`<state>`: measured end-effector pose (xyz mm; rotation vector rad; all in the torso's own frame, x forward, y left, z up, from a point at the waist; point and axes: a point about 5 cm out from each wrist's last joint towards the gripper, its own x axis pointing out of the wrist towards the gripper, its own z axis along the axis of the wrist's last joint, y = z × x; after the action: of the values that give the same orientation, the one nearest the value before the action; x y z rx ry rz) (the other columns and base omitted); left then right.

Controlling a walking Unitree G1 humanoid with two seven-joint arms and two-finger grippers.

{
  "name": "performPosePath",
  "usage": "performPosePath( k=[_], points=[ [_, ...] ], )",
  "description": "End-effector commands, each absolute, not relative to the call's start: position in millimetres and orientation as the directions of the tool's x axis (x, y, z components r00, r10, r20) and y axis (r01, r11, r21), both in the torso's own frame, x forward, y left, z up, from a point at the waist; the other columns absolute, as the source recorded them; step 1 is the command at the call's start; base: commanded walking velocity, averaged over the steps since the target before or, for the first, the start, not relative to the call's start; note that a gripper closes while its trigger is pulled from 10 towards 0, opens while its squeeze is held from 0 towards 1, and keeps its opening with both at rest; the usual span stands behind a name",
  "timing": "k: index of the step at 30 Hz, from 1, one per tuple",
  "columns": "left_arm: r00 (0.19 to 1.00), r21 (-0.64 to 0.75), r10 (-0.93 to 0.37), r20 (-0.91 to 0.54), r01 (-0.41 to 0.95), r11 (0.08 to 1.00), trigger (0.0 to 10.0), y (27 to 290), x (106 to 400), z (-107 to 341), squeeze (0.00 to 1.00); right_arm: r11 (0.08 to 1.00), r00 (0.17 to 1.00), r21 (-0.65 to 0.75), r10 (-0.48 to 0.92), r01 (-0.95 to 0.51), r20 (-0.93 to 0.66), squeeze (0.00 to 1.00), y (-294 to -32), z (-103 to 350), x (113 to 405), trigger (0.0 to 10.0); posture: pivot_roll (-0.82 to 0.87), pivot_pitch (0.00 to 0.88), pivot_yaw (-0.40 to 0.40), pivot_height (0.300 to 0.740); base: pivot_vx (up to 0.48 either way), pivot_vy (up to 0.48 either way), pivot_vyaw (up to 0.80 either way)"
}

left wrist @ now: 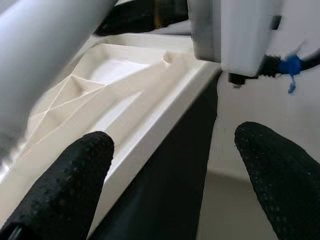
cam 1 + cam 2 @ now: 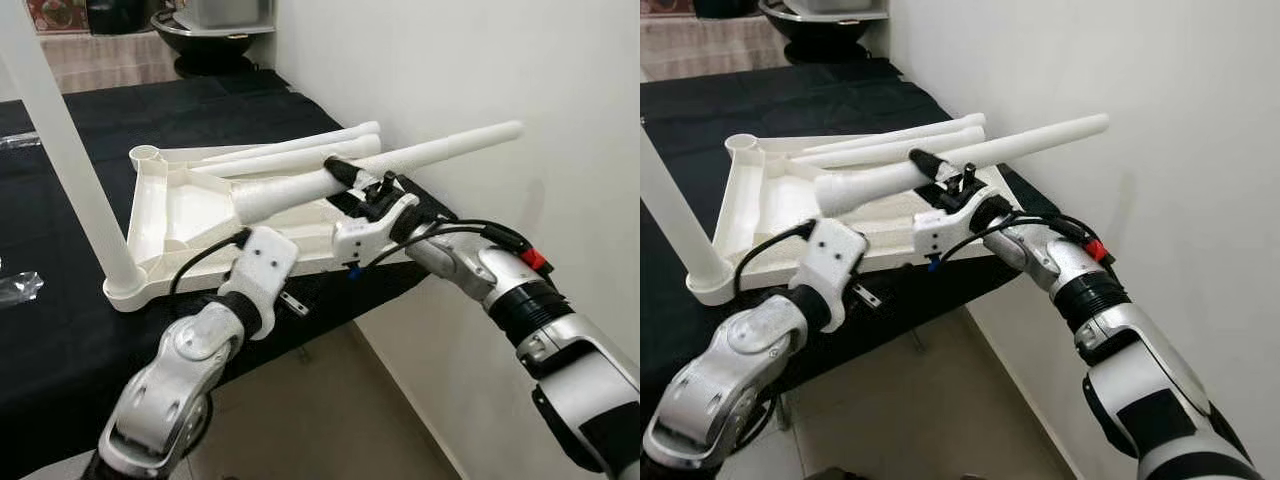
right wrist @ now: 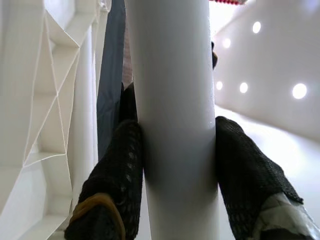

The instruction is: Building children table

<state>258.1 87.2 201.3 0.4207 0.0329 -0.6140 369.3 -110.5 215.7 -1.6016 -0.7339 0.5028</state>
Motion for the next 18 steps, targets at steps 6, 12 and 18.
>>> performPosePath(
  k=[6, 12, 18],
  points=[
    [0.784, 0.555, -0.566, -0.253, 0.597, 0.579, 10.0, 89.1, 257.6, 198.1, 0.00, -0.125, 0.699, -0.979, 0.714, 0.164, 0.026, 0.00, -111.2, 207.8, 368.7, 0.0, -0.01, 0.024, -0.061, 0.740, 0.000, 0.000, 0.00],
    [0.776, 0.731, -0.536, -0.332, 0.571, 0.374, 10.0, 92.3, 255.5, 192.8, 0.00, -0.205, 0.723, -0.962, 0.691, 0.180, -0.013, 0.00, -118.8, 204.5, 375.7, 0.0, 0.00, 0.018, -0.065, 0.740, 0.000, 0.000, 0.00],
    [0.811, 0.801, -0.495, -0.312, 0.504, 0.323, 10.0, 94.8, 261.5, 207.5, 0.00, -0.270, 0.739, -0.946, 0.671, 0.178, -0.052, 0.00, -124.9, 198.3, 379.3, 0.0, 0.00, 0.028, -0.063, 0.740, 0.000, 0.000, 0.00]
  ],
)
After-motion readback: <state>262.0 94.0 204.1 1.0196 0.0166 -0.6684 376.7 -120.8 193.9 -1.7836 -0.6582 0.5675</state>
